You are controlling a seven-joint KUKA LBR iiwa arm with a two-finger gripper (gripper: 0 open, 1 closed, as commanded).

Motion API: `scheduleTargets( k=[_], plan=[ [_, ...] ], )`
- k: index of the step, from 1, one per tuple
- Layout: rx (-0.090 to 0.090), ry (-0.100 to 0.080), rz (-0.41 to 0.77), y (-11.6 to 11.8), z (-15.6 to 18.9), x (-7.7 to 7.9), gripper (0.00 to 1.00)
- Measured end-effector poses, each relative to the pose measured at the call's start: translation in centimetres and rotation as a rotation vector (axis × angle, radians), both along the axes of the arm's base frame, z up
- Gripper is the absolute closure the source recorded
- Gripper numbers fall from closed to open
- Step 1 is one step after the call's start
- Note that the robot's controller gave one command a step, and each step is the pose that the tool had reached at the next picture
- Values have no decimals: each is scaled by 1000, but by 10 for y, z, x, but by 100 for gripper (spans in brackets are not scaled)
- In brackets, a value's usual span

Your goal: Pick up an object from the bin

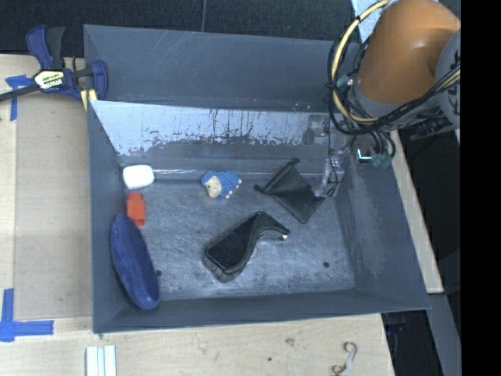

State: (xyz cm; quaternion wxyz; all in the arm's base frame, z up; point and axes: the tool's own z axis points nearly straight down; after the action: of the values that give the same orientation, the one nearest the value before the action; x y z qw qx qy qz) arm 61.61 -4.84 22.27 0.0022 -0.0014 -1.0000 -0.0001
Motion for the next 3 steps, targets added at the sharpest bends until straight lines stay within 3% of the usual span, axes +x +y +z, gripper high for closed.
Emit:
scheduleTargets(
  k=[1,2,3],
  plan=[
    [2,-2,387,-40,-155,1,0],
    [0,-10,564,-42,-152,3,0],
    [0,-11,562,-42,-151,3,100]
  ],
)
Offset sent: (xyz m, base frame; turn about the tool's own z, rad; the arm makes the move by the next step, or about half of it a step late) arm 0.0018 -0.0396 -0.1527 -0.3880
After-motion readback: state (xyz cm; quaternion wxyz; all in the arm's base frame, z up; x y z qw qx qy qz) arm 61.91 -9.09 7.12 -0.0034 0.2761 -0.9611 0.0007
